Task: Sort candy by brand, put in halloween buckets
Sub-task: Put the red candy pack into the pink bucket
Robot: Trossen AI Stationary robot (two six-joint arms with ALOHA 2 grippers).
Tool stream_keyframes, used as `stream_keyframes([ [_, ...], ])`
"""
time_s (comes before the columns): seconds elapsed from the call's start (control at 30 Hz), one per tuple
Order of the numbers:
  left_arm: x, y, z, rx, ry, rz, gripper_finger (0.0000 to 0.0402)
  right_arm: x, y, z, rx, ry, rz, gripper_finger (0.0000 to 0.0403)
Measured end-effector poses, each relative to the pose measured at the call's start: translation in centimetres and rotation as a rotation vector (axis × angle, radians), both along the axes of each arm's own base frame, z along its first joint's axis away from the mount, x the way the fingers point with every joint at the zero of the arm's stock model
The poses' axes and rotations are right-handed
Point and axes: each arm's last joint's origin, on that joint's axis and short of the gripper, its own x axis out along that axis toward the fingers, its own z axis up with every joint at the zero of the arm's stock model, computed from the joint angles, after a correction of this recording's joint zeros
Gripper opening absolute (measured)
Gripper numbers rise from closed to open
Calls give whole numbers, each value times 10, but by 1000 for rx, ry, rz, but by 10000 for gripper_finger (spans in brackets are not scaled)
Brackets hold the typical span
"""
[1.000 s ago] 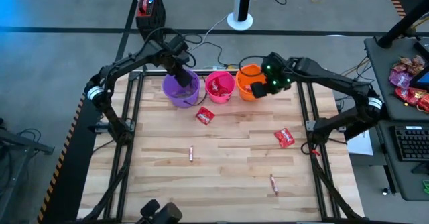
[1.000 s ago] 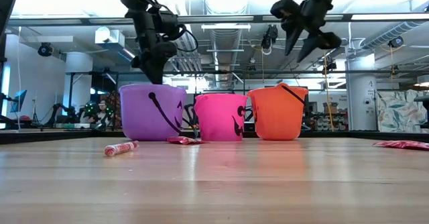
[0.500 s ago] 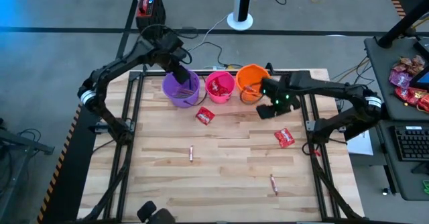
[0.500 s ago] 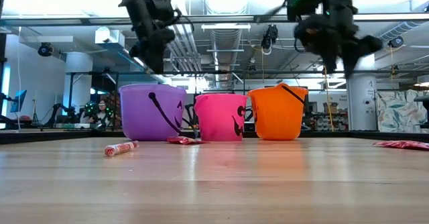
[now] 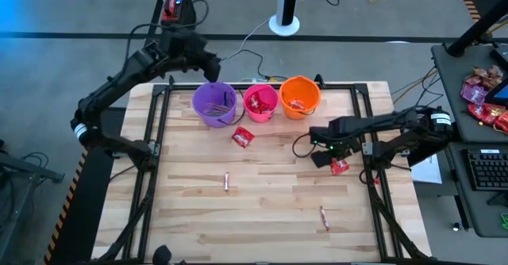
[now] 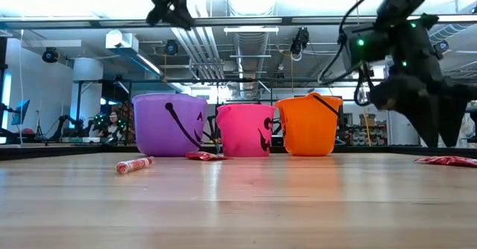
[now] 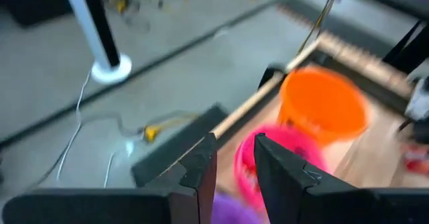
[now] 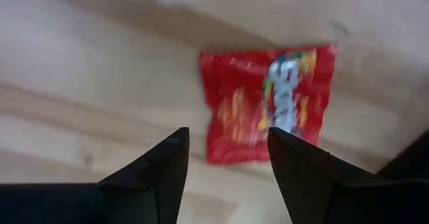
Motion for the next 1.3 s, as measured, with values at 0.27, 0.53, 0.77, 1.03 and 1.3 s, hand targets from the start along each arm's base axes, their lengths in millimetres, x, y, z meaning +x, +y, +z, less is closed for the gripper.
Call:
stream_keyframes([
  [0.27,3,-21,18,8,-147,-21,85,-9,0,-21,-38,-31,24,191],
  [0.53,12,-35,19,-31,-176,-57,85,-13,0,-27,-74,-33,106,93],
  [0.77,19,-41,17,-42,-172,-83,85,-9,-1,-27,-99,-74,139,20],
  [1.03,17,-46,20,-46,-184,-92,85,20,-4,44,-92,-505,218,15],
  [1.3,15,-47,15,-72,-141,-90,85,68,-41,124,-467,-1104,232,13],
])
